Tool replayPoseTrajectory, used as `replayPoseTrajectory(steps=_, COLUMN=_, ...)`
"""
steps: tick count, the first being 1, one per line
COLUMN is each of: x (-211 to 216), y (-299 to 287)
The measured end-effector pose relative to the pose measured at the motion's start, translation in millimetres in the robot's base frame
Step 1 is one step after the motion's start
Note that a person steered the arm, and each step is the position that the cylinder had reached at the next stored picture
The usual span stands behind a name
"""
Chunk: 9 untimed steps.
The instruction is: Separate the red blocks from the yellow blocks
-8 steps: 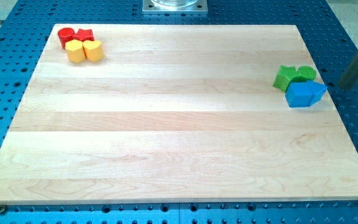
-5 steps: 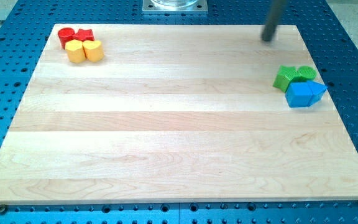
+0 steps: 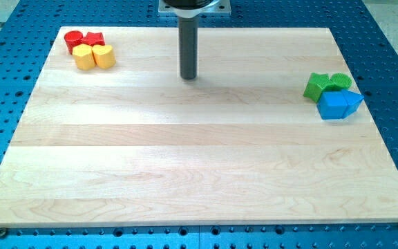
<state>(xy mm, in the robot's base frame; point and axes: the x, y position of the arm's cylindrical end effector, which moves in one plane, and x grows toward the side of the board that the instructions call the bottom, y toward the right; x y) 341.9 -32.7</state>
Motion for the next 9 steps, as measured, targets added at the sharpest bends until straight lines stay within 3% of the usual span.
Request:
replayPoseTrajectory(steps=4, x=0.1, y=-251.8)
replayPoseTrajectory(steps=5, x=-10.8, y=-271.3)
replayPoseTrajectory(steps=6, x=-71.4, y=-271.4)
replayPoseTrajectory(steps=9, x=-88.5, y=-257.7)
